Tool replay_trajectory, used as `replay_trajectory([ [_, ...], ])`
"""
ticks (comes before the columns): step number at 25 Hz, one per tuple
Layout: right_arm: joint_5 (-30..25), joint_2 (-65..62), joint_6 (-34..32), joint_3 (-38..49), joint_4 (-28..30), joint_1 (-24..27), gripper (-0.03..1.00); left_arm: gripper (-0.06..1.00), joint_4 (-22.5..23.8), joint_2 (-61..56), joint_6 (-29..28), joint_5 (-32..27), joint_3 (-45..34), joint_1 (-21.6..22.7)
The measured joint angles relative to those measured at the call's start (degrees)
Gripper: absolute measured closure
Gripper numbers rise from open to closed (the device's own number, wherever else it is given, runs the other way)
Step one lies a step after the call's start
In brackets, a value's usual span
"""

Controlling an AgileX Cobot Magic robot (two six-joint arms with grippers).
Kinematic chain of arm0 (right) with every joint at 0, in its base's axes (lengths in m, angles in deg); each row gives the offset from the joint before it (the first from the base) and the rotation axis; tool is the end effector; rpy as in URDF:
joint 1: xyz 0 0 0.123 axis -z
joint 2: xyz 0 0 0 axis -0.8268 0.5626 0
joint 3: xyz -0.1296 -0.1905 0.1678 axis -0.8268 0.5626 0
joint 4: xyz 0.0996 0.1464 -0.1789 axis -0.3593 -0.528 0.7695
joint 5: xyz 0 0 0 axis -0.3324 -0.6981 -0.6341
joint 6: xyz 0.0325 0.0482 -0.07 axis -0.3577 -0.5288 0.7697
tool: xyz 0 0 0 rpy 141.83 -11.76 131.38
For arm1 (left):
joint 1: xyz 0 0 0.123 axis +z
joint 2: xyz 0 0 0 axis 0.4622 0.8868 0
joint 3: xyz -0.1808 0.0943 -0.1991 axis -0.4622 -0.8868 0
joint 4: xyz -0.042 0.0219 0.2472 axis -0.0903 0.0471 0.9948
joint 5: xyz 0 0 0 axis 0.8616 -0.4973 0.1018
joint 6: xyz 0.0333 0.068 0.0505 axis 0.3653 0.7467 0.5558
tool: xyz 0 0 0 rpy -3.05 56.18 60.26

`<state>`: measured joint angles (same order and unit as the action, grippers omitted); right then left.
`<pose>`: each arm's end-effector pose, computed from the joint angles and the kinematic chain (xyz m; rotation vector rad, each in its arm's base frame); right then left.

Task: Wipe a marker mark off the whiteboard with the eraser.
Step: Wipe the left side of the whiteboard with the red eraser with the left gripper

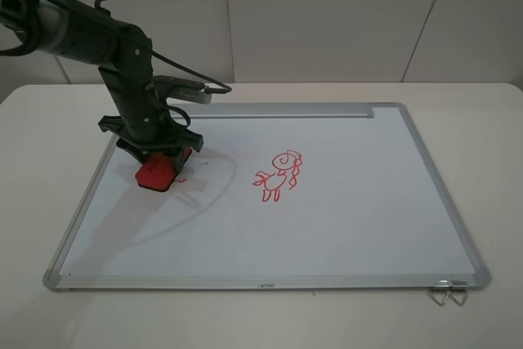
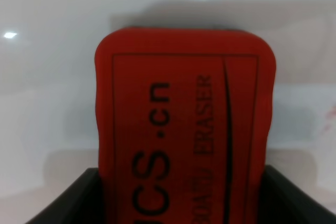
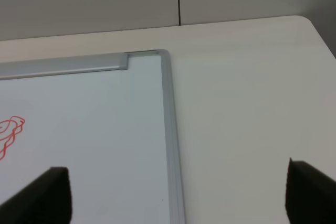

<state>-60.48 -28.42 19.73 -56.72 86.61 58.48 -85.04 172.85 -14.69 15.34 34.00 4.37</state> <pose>-0.0076 -0.0043 0.2827 0.1488 2.0135 -0.0389 0.3554 -0.1491 0.1005 0.4027 3.0048 -0.0010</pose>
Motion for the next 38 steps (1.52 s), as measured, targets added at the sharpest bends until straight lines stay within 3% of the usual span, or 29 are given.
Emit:
replay_trajectory([
  [7,0.0,0.0,0.0,0.0,0.0,0.0,0.24,0.38,-1.4,0.1,0.5,3.6,-0.2,-5.9],
  [13,0.0,0.0,0.0,0.0,0.0,0.0,0.24,0.38,-7.4,0.1,3.4,7.2,-0.2,-9.3],
  [21,0.0,0.0,0.0,0.0,0.0,0.0,0.24,0.38,-8.7,1.0,3.9,6.9,0.0,-9.8],
  [27,0.0,0.0,0.0,0.0,0.0,0.0,0.24,0.38,-9.8,1.2,3.2,6.1,0.3,-8.3],
  [32,0.0,0.0,0.0,0.0,0.0,0.0,0.24,0.38,-8.6,1.3,2.4,0.4,0.4,-3.5],
  [38,0.0,0.0,0.0,0.0,0.0,0.0,0.24,0.38,-7.2,0.2,2.3,-1.9,-0.3,2.3],
])
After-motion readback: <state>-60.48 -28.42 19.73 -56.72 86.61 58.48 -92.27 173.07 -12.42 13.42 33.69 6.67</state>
